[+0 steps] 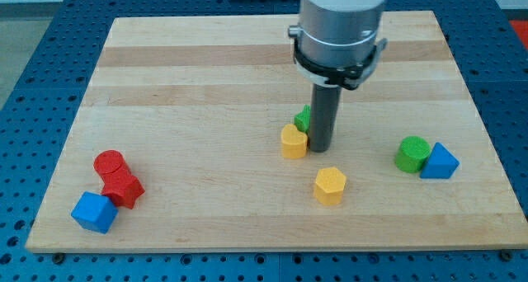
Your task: Move the blue triangle up a bit
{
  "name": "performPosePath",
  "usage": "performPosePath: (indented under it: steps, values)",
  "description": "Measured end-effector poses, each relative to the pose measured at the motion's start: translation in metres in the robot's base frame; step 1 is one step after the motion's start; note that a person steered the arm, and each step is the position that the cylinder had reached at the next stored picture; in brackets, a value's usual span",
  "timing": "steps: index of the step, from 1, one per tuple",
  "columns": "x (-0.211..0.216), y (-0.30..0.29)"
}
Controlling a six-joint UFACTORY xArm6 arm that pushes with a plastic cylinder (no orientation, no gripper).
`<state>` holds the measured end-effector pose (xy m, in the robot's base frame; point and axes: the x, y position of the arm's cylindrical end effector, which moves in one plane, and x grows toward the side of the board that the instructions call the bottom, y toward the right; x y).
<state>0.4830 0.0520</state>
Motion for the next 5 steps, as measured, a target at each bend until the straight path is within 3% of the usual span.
performPosePath:
  steps: [3, 5]
  values:
    - [-0.053, -0.014]
    - [-0.019, -0.011]
